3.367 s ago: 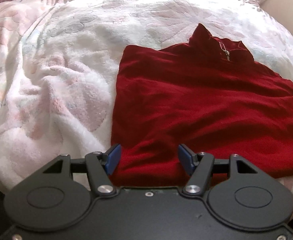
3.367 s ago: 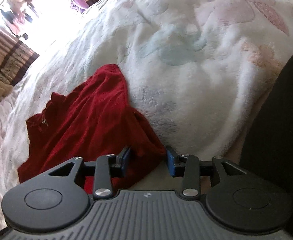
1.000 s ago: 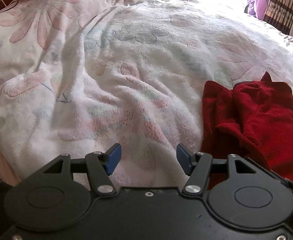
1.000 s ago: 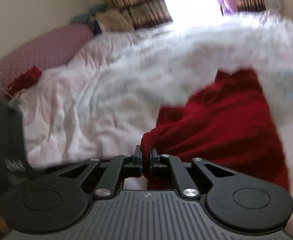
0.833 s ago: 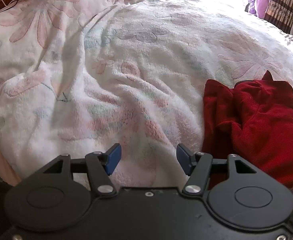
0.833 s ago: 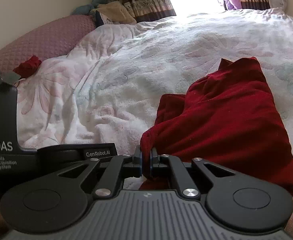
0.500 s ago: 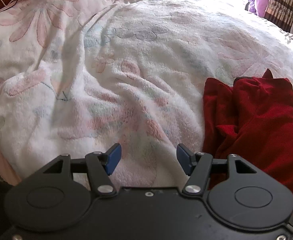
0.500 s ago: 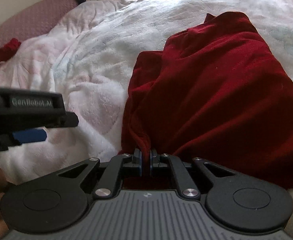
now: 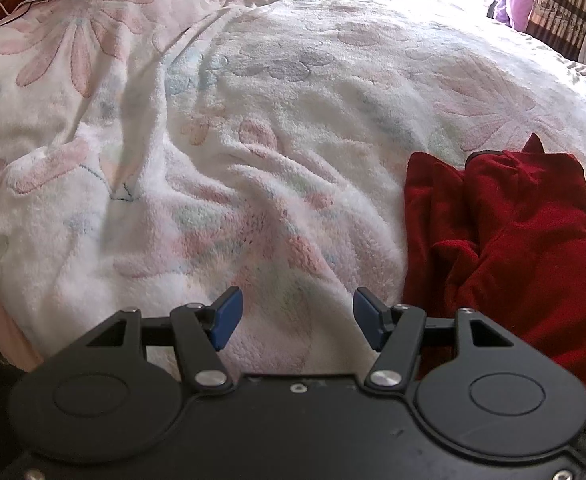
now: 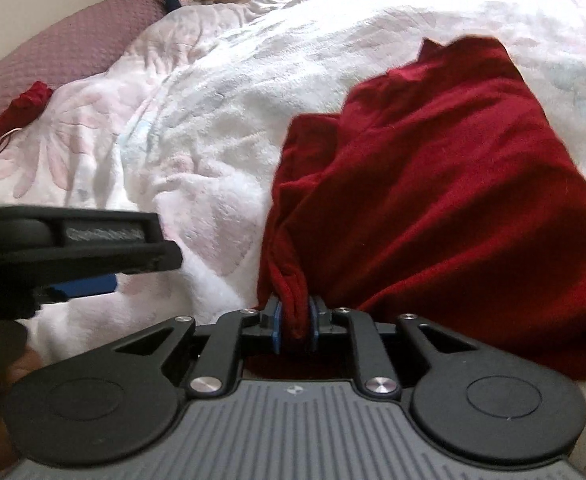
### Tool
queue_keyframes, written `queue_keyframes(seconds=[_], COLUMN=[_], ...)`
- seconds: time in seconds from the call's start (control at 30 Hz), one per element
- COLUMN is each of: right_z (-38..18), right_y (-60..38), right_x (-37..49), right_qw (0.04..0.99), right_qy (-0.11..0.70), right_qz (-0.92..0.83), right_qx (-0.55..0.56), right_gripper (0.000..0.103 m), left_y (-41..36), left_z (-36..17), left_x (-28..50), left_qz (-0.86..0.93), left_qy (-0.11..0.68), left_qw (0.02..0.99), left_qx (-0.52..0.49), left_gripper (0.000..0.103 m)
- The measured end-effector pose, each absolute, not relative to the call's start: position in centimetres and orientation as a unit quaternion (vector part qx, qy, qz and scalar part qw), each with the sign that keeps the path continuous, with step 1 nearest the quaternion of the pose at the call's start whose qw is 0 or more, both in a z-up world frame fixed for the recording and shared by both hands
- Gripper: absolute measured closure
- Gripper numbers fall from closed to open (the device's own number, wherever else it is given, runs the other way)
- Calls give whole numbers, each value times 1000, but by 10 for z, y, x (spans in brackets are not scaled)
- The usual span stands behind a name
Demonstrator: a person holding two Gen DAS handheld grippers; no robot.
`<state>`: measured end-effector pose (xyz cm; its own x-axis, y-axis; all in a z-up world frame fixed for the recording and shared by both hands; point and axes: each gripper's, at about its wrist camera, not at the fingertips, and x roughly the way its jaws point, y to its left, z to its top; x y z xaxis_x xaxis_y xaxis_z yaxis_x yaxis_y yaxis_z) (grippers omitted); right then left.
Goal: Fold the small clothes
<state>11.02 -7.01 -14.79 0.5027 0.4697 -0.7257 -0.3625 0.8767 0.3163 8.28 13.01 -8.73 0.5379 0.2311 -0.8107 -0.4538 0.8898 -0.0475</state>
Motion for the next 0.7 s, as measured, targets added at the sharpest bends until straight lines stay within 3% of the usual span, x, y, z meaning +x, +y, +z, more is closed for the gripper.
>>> queue_keyframes(seconds=[0.2, 0.3, 0.37, 0.7], right_z=[-93, -71, -61, -94], right_y=[-89, -110, -128, -206], right_x=[105, 107, 111, 166], right_qw=[871, 875, 887, 928], right_qy=[387, 370, 356, 366], right_qz=[290, 298, 284, 60], right_qx=[84, 95, 80, -35], right_gripper=[82, 71, 71, 71], left_y=[128, 121, 110, 74], left_z=[-90, -89, -84, -80], left_x=[85, 88, 92, 156], left_qz=[189, 155, 139, 88], left_qy=[446, 449, 445, 462], left_qw=[866, 868, 874, 877], left_qx=[-127, -142, -135, -101], left_gripper=[41, 41, 41, 40])
